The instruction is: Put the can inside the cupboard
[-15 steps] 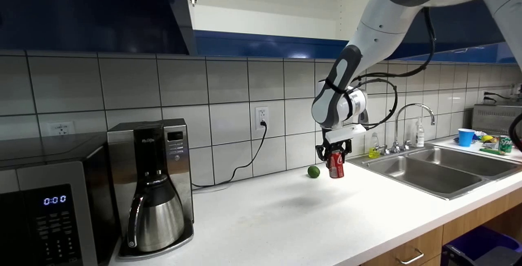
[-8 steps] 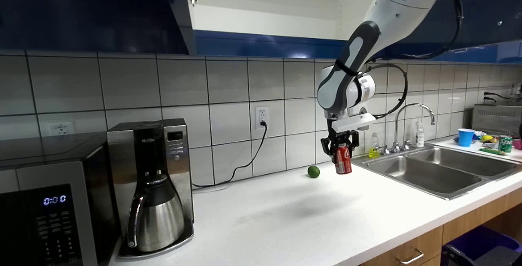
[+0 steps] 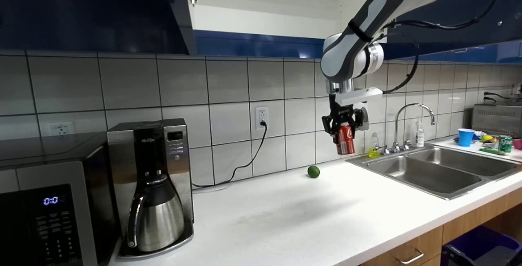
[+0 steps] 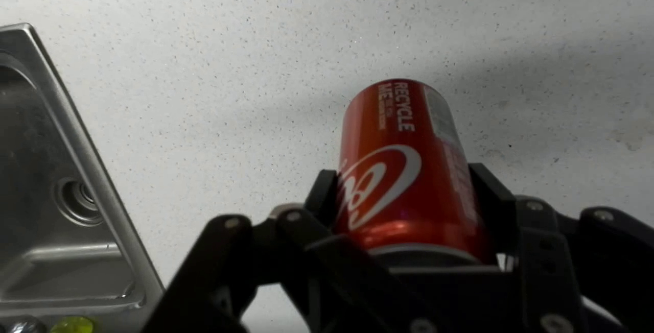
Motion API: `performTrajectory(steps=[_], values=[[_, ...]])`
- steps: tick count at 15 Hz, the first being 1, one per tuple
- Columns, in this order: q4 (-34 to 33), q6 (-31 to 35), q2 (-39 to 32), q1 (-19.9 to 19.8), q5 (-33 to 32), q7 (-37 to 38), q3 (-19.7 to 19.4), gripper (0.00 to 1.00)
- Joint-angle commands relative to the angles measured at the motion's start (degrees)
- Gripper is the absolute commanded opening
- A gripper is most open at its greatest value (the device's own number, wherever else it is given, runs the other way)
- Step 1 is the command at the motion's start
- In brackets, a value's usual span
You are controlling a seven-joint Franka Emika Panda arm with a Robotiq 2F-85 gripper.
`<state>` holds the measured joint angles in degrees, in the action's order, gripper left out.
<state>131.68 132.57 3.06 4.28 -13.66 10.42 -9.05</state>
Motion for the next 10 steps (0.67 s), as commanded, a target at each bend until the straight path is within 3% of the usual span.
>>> performTrajectory(steps=[1, 10], values=[[-0.2, -7.7, 8.8, -2.5, -0.4, -0.1, 3.9, 0.41], [-11.7, -24.0, 17.5, -3.0, 2.4, -0.5, 8.4, 0.41]])
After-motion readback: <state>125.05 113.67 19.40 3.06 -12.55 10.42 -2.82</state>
